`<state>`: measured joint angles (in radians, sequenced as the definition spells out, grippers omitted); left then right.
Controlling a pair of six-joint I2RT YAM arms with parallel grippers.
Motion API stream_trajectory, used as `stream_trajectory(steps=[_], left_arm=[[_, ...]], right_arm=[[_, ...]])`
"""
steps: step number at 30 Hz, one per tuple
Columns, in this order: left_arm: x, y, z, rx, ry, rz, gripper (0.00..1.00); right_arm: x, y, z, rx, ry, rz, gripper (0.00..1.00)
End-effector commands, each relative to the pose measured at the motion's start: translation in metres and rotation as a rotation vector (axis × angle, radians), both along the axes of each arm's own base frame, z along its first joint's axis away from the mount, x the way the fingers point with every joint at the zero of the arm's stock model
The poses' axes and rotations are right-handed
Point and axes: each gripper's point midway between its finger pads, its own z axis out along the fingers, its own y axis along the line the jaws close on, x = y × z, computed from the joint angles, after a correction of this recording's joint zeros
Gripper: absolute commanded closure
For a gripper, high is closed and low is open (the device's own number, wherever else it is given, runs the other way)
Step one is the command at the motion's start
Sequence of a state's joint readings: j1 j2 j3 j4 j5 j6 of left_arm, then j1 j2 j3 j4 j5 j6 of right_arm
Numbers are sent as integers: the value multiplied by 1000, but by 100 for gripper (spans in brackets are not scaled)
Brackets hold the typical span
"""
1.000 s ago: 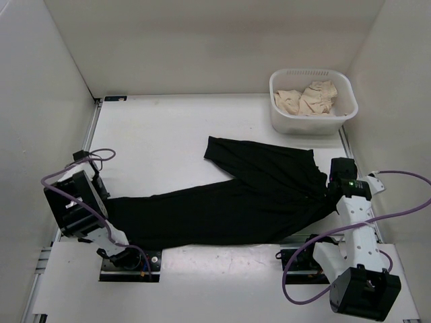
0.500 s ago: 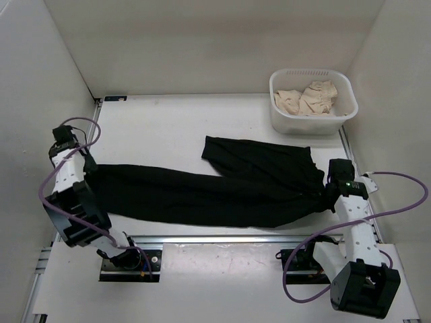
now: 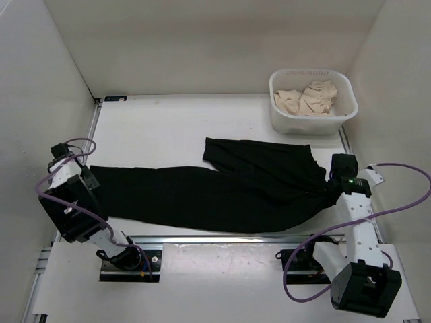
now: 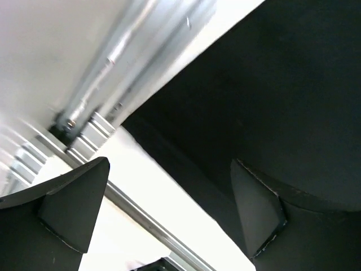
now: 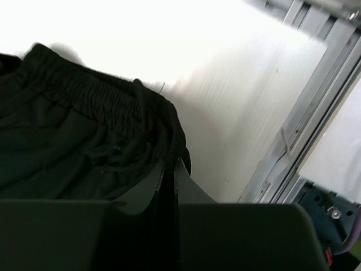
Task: Fold and stack the trousers
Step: Flatten the trousers out
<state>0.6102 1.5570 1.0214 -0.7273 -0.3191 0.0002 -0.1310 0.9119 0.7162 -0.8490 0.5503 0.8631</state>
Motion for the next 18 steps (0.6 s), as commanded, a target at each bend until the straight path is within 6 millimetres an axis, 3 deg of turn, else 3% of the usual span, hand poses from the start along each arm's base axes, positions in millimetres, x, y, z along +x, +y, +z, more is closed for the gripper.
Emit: stream_trajectory(steps=[1,4,6,7,8,10,11,13,14,16,17,18], left_arm=[[-14,-7,-29,-28,47,8,0],[-42,-15,-65,-47,174,24,1],[-59,-18,-78,-43,211,42,17],[-67,-21,-82,-55,226,51,36],[-76,-19,-81,-47,233,73,45],[-88,-20,-77,-33,235,95,54],[-84,-15,-65,0,188,108,48],[-85,-14,-45,37,153,114,21],[-75,-17,-35,34,122,85,1],[-39,-7,6,57,-8,51,0],[-27,-10,27,69,-47,21,0],[2,0,67,109,-149,-3,0]], right_arm=[[1,-22,23,-124,8,-29,100],[-11,-26,24,-120,53,-107,100],[-25,-28,22,-112,100,-159,100],[-31,-30,22,-111,97,-211,99],[-39,-33,23,-115,96,-257,91],[-56,-36,25,-143,115,-305,58],[-57,-40,28,-172,110,-322,25],[-51,-44,33,-193,105,-289,3],[-42,-41,35,-176,85,-253,1],[-6,-41,45,-158,7,-160,1],[13,-39,59,-173,-10,-48,1],[38,-38,68,-167,-60,4,1]])
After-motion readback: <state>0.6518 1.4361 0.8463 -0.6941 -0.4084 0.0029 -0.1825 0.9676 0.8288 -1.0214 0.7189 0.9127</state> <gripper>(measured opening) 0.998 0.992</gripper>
